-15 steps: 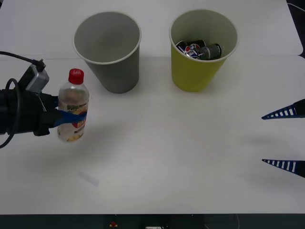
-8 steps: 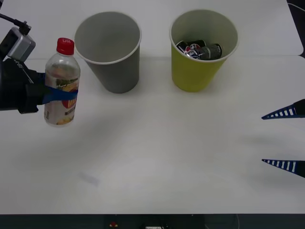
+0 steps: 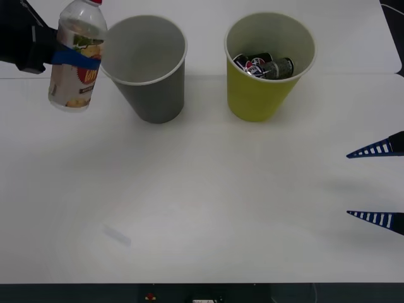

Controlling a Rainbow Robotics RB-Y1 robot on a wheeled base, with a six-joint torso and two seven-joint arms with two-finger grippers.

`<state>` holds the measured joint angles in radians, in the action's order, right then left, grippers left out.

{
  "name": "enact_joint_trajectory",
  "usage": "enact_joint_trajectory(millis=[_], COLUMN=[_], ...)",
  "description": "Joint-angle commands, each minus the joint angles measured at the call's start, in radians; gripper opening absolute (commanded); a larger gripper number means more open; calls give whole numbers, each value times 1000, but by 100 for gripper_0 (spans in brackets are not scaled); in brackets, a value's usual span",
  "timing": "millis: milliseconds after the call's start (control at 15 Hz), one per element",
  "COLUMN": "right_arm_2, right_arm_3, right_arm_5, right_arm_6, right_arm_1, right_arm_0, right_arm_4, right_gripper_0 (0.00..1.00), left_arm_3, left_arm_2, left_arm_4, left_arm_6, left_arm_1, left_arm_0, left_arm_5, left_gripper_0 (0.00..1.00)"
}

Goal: Put the can into the green bin and the plastic bottle into the gray bin

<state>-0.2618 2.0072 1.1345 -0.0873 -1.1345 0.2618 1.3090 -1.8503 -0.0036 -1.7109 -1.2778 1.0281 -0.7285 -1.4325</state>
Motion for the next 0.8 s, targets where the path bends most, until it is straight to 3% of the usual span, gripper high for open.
enact_joint_trajectory(millis=[67,333,600,800], right_arm_2=[0,0,0,0], right_arm_3=[0,0,0,0], right_arm_5=[0,0,0,0], right_arm_6=[0,0,0,0], right_arm_1=[0,0,0,0], right_arm_0=[0,0,0,0], right_arm_4=[0,0,0,0], right_gripper_0=[100,100,100,100], left_arm_3=[123,327,421,439], left_arm_2=[-164,-279,-317,-363], left_arm_4=[-78,-150,-262,-283], left_arm_6=[0,3,3,3], left_arm_1=[-6,-112,-215,-235], left_arm_0=[-193,-374,-446,-460], left_arm_5=[14,30,37,89], left_gripper_0=[0,0,0,0])
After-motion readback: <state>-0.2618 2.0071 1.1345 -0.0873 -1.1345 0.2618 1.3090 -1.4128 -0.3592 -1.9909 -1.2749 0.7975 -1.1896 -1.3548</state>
